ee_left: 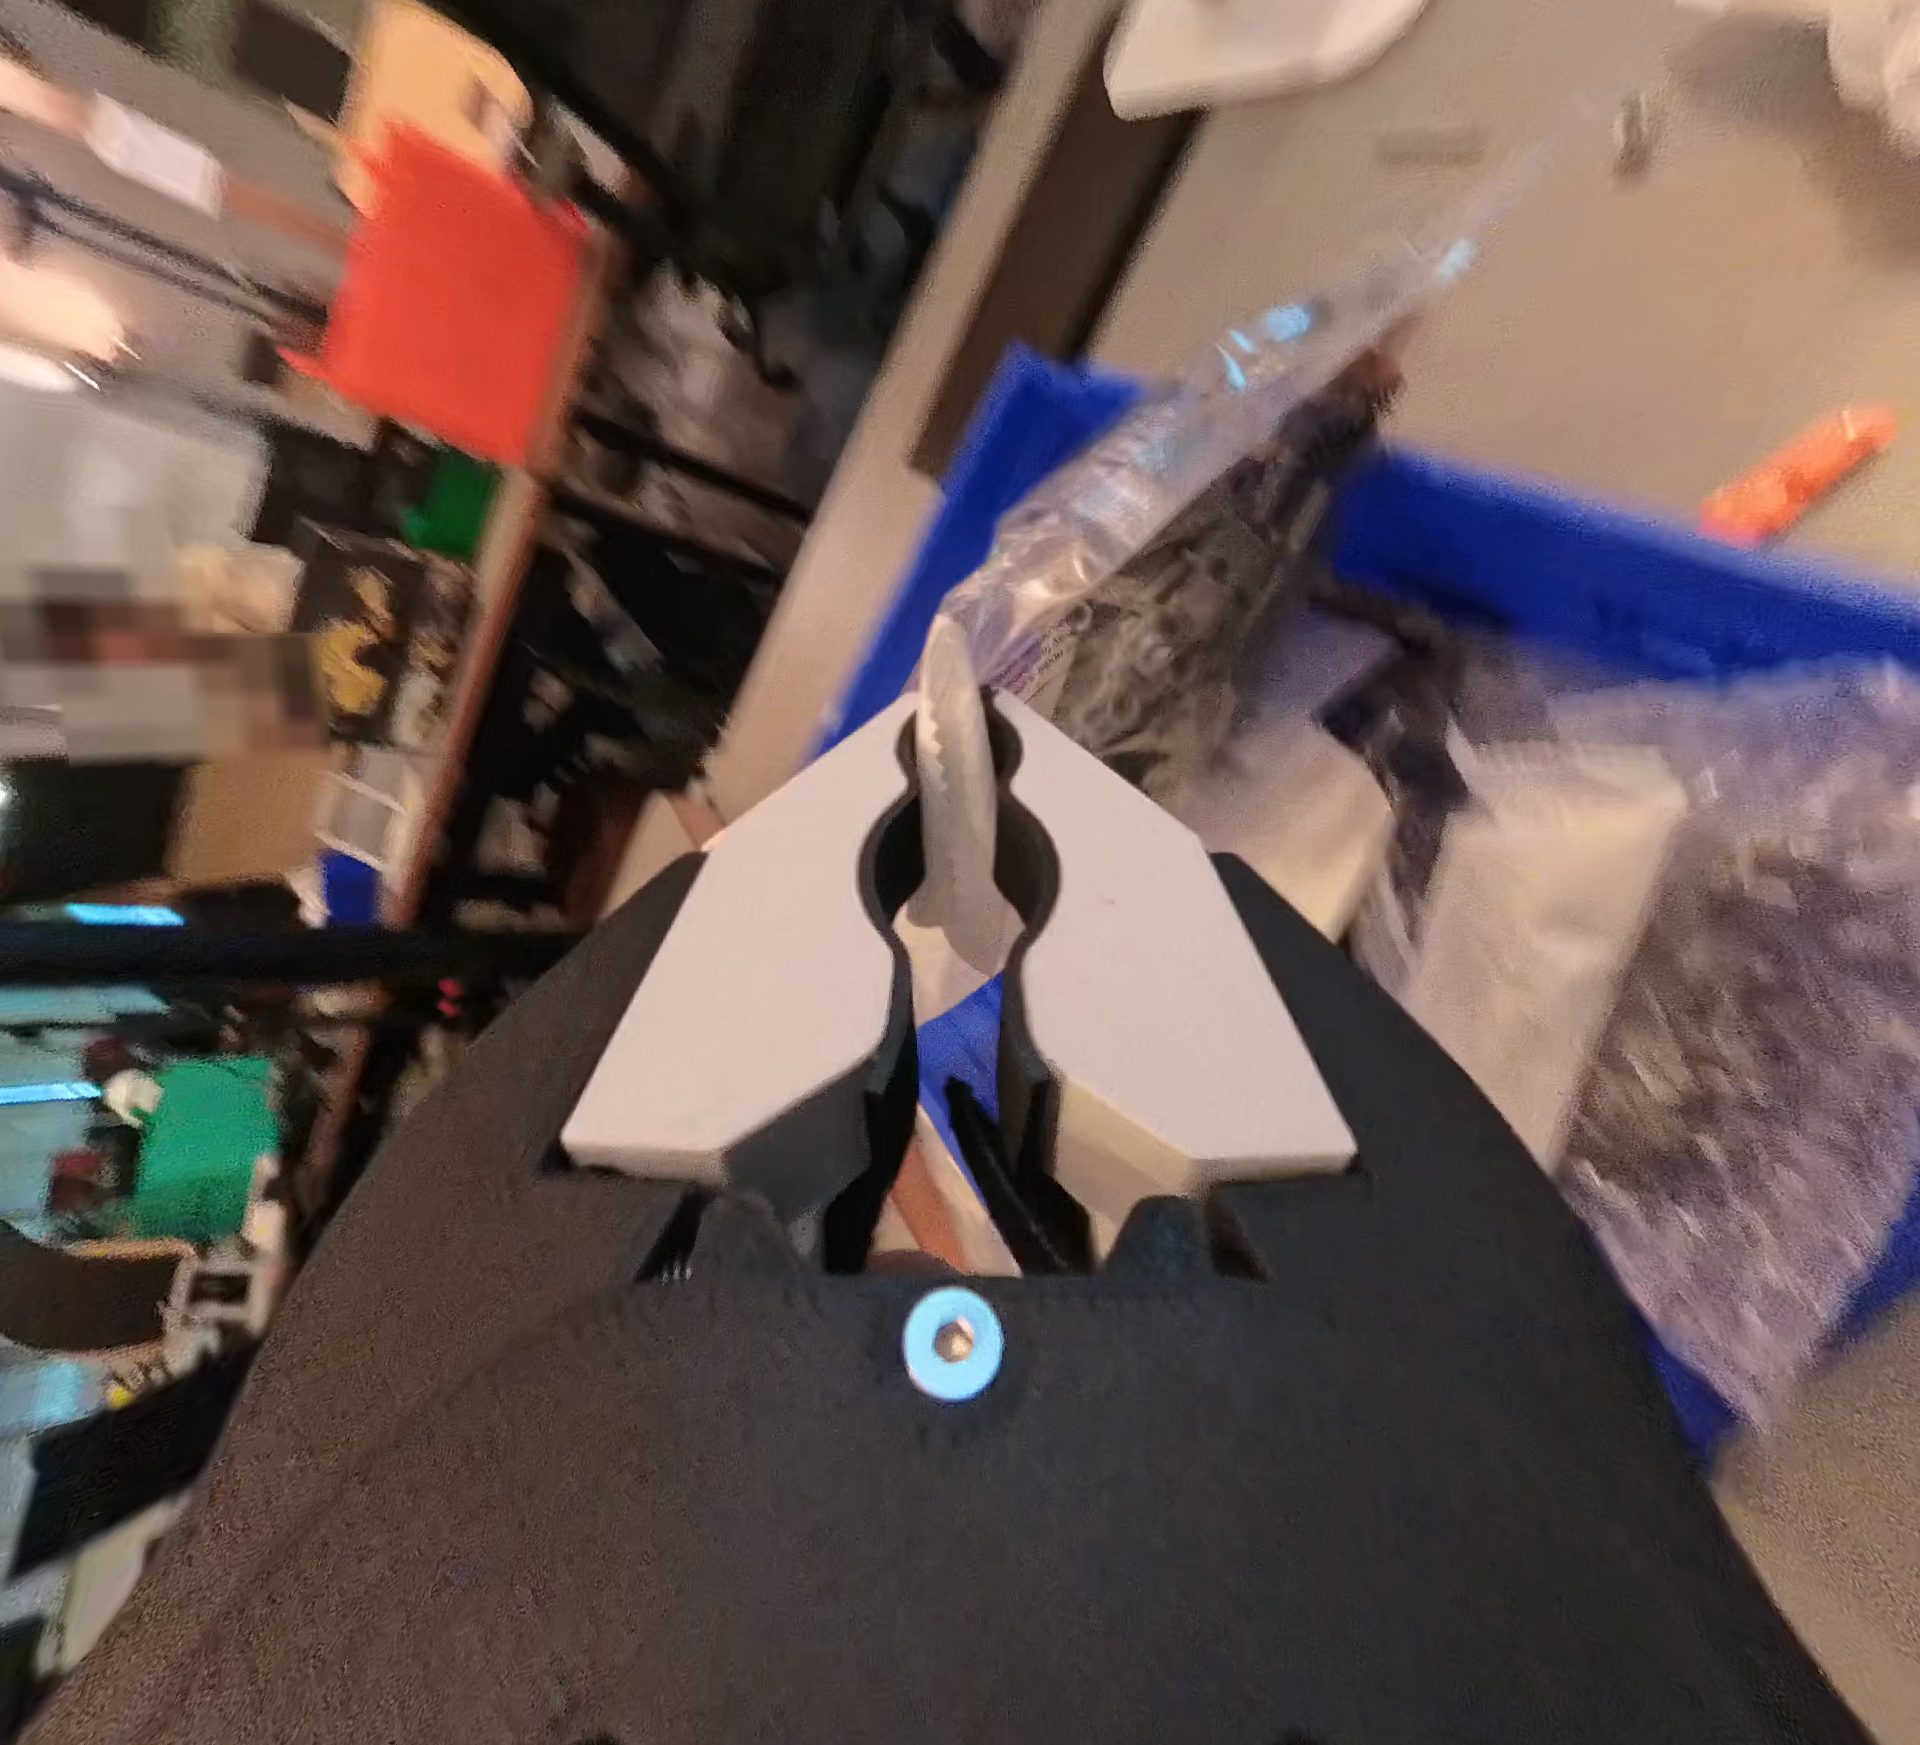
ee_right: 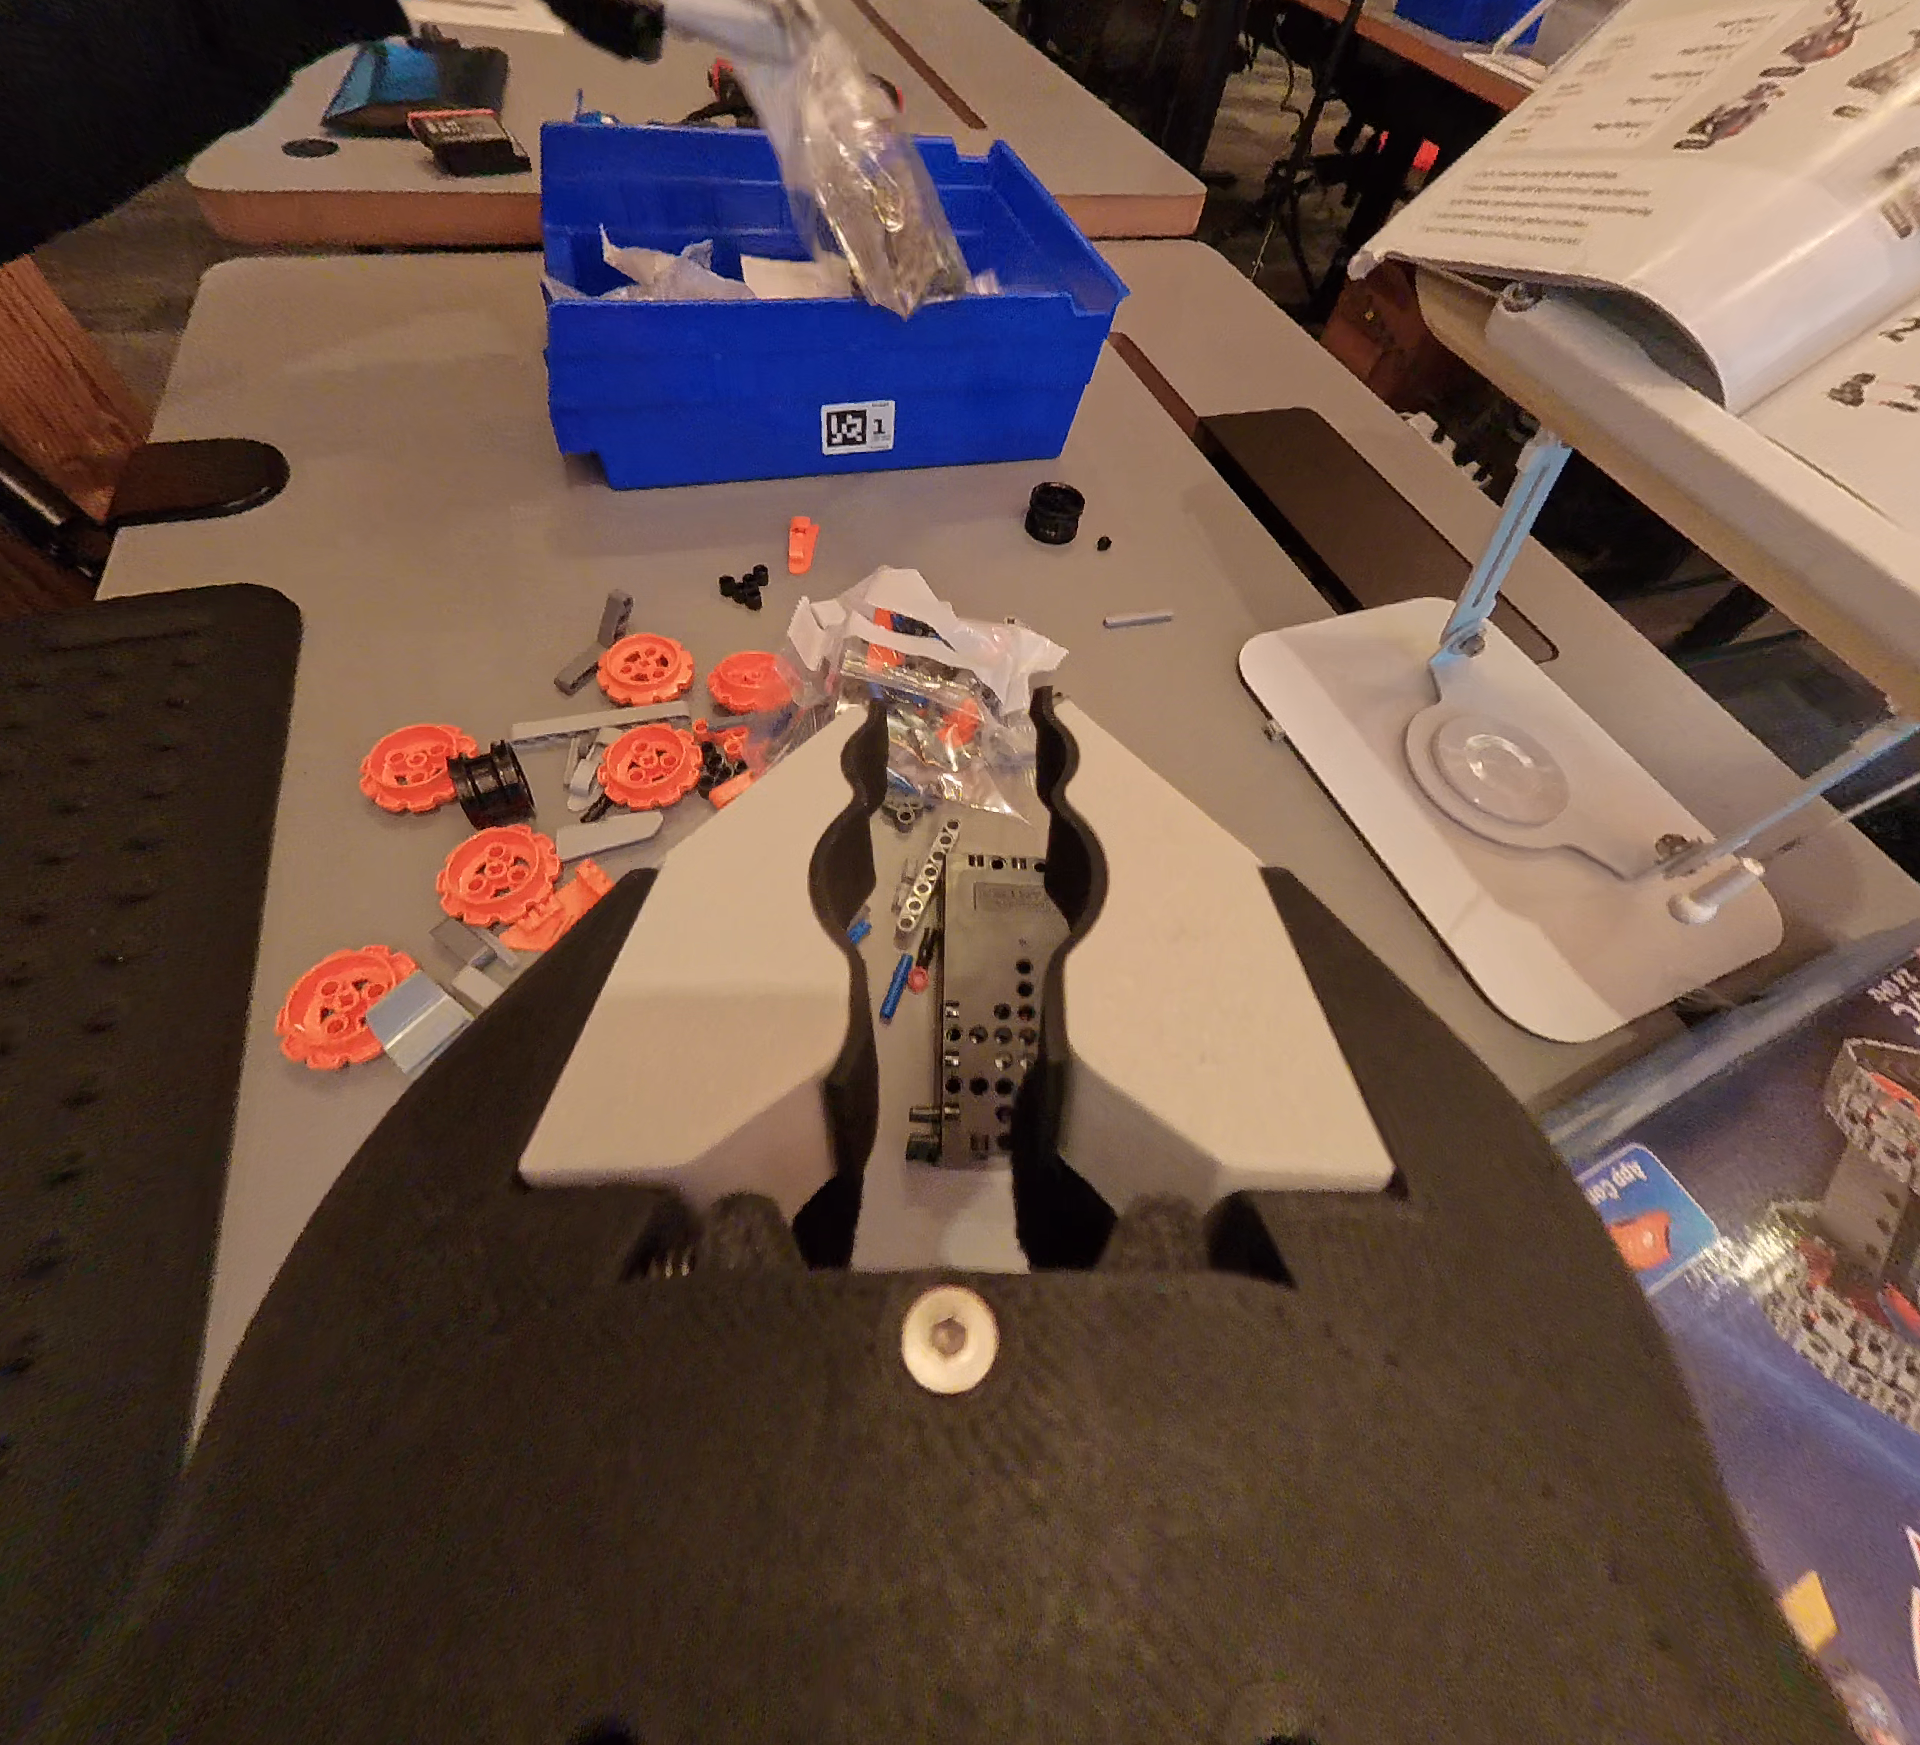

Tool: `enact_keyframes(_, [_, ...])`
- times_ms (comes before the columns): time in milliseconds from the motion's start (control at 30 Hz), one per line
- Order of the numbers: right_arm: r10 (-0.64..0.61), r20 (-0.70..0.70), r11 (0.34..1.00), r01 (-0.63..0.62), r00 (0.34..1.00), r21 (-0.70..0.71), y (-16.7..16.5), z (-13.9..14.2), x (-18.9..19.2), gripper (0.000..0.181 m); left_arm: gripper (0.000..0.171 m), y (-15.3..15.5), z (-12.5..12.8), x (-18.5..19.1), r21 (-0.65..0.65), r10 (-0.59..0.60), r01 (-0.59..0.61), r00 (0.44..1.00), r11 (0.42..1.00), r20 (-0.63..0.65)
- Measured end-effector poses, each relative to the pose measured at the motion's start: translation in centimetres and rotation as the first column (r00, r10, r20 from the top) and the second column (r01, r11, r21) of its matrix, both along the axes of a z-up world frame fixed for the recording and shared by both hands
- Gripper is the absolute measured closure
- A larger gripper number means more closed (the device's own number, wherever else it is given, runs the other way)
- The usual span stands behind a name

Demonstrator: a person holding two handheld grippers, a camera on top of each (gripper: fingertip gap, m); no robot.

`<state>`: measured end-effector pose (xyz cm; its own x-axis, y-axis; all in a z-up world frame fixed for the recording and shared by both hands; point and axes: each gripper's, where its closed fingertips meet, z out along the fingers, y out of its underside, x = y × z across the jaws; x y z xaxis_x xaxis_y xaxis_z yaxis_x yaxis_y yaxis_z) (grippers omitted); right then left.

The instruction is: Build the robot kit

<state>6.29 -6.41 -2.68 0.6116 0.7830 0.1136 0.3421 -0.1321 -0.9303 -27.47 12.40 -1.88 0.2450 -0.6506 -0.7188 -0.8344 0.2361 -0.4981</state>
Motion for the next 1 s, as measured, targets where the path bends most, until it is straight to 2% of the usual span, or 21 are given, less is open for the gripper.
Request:
enact_keyframes(33, [-0.001,0.004,1.000,0.001,1.000,-0.004,-0.2,-0.1,0.3,0.154,0.160,-0.2,-1.5,-1.5,-0.032,0.038,-0.038,0.999,0.999,-0.015])
enact_keyframes(100, [-0.023,0.019,1.000,0.023,1.000,-0.015,-0.3,-0.5,1.4,0.153,0.128,-1.0,-2.7,-3.5,-0.110,0.113,-0.109,0.993,0.988,0.030])
enact_keyframes(133, [-0.035,0.027,0.999,0.036,0.999,-0.025,-0.3,-0.8,1.9,0.153,0.122,-1.5,-3.0,-4.4,-0.154,0.147,-0.139,0.988,0.978,0.039])
enact_keyframes(200, [-0.057,0.037,0.997,0.058,0.998,-0.042,-0.5,-1.3,3.1,0.154,0.124,-2.9,-3.3,-6.1,-0.218,0.186,-0.175,0.982,0.960,0.030])
enact_keyframes(267, [-0.075,0.051,0.996,0.078,0.996,-0.048,-0.7,-1.7,4.1,0.155,0.117,-3.8,-2.9,-7.7,-0.249,0.252,-0.242,0.968,0.938,0.009])
enact_keyframes(333, [-0.082,0.056,0.995,0.085,0.995,-0.053,-1.0,-2.0,4.7,0.155,0.123,-5.1,-1.1,-6.7,-0.243,0.232,-0.215,0.972,0.946,0.040])
enact_keyframes(400, [-0.084,0.048,0.995,0.086,0.995,-0.055,-1.3,-2.1,5.1,0.157,0.138,-7.4,-0.3,-3.7,-0.282,0.125,-0.103,0.990,0.954,0.060])
enact_keyframes(433, [-0.086,0.051,0.994,0.089,0.995,-0.060,-1.4,-2.3,5.3,0.157,0.138,-8.1,-0.5,-2.0,-0.286,0.076,-0.060,0.996,0.956,0.047])
enact_keyframes(533, [-0.082,0.047,0.994,0.086,0.996,-0.074,-1.5,-2.8,5.4,0.158,0.138,-5.9,-3.0,-0.2,-0.129,0.081,-0.109,0.976,0.986,-0.200])
enact_keyframes(567, [-0.081,0.046,0.994,0.084,0.996,-0.076,-1.4,-2.9,5.4,0.158,0.140,-4.5,-3.4,0.6,-0.074,0.104,-0.123,0.971,0.990,-0.217])
enact_keyframes(600, [-0.084,0.053,0.993,0.088,0.995,-0.077,-1.4,-3.2,5.4,0.158,0.148,-3.8,-4.4,1.2,-0.083,0.102,-0.125,0.965,0.989,-0.244])
enact_keyframes(633, [-0.088,0.066,0.992,0.093,0.994,-0.080,-1.4,-3.4,5.5,0.158,0.162,-3.5,-5.8,1.3,-0.119,0.088,-0.126,0.954,0.985,-0.287])
enact_keyframes(667, [-0.092,0.076,0.992,0.098,0.993,-0.082,-1.4,-3.6,5.7,0.158,0.171,-2.4,-6.1,0.8,-0.086,0.126,-0.160,0.941,0.983,-0.313])
enact_keyframes(700, [-0.092,0.078,0.992,0.098,0.993,-0.082,-1.5,-3.7,5.7,0.159,0.171,-1.7,-6.5,0.1,-0.076,0.152,-0.188,0.928,0.979,-0.341])
enact_keyframes(867, [-0.084,0.076,0.992,0.090,0.994,-0.090,-2.0,-4.1,6.6,0.162,0.171,-1.3,-8.5,-3.9,-0.087,0.140,-0.211,0.853,0.974,-0.502])
enact_keyframes(933, [-0.083,0.071,0.992,0.090,0.994,-0.091,-2.1,-4.0,6.8,0.162,0.171,-2.0,-7.6,-3.7,-0.124,0.123,-0.195,0.891,0.973,-0.437])
enact_keyframes(1000, [-0.087,0.077,0.992,0.093,0.993,-0.088,-2.1,-3.9,6.9,0.162,0.171,-2.5,-4.4,-2.0,-0.084,0.101,-0.133,0.946,0.988,-0.307])
